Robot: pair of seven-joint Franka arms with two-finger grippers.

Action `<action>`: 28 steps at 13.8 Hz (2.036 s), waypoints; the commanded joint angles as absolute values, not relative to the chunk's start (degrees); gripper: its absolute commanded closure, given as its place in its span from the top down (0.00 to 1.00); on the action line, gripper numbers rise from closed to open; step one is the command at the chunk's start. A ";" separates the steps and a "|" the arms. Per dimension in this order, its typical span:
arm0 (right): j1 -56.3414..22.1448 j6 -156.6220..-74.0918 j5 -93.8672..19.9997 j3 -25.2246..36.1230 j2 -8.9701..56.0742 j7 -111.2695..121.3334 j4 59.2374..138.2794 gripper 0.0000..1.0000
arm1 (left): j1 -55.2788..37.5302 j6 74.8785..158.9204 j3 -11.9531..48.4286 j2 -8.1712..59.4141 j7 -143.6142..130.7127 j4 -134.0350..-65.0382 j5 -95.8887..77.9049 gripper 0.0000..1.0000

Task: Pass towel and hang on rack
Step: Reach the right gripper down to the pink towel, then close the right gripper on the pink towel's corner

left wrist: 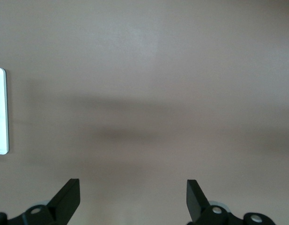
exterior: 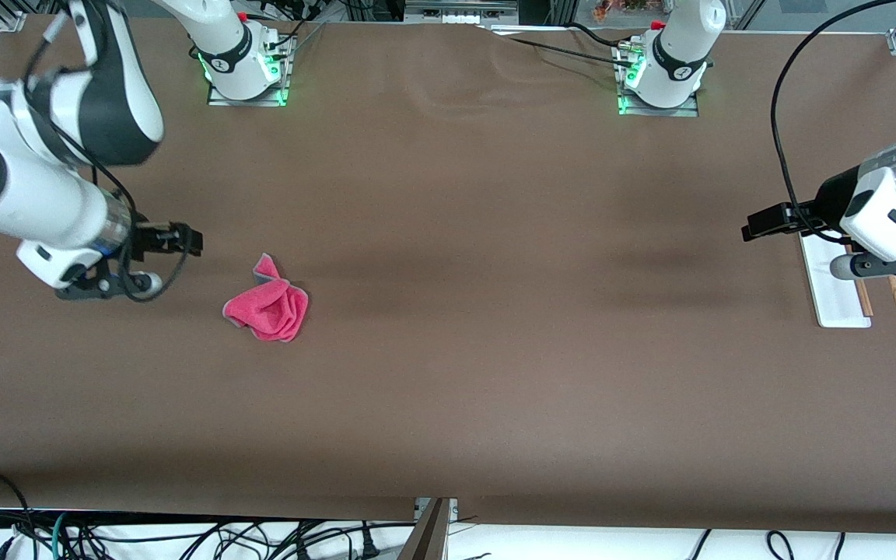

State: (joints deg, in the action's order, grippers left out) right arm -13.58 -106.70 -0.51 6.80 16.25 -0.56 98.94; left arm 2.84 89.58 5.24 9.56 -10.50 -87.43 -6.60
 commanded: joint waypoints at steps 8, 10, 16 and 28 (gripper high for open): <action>-11.25 -123.48 -9.66 6.50 29.17 -1.49 101.07 1.00 | 3.43 89.56 5.80 10.19 -9.08 -85.96 -4.13 1.00; -11.51 -124.36 -12.29 6.33 29.79 -1.49 100.90 1.00 | 2.64 89.65 6.06 10.46 -7.38 -85.87 -3.61 1.00; -11.78 -125.16 -14.68 6.15 31.02 -1.58 100.81 0.95 | -0.96 89.56 5.98 12.66 -9.84 -80.86 4.39 1.00; -11.87 -125.86 -14.85 6.06 31.46 -1.14 100.81 0.41 | -0.18 90.79 5.98 12.83 -12.92 -80.24 3.87 1.00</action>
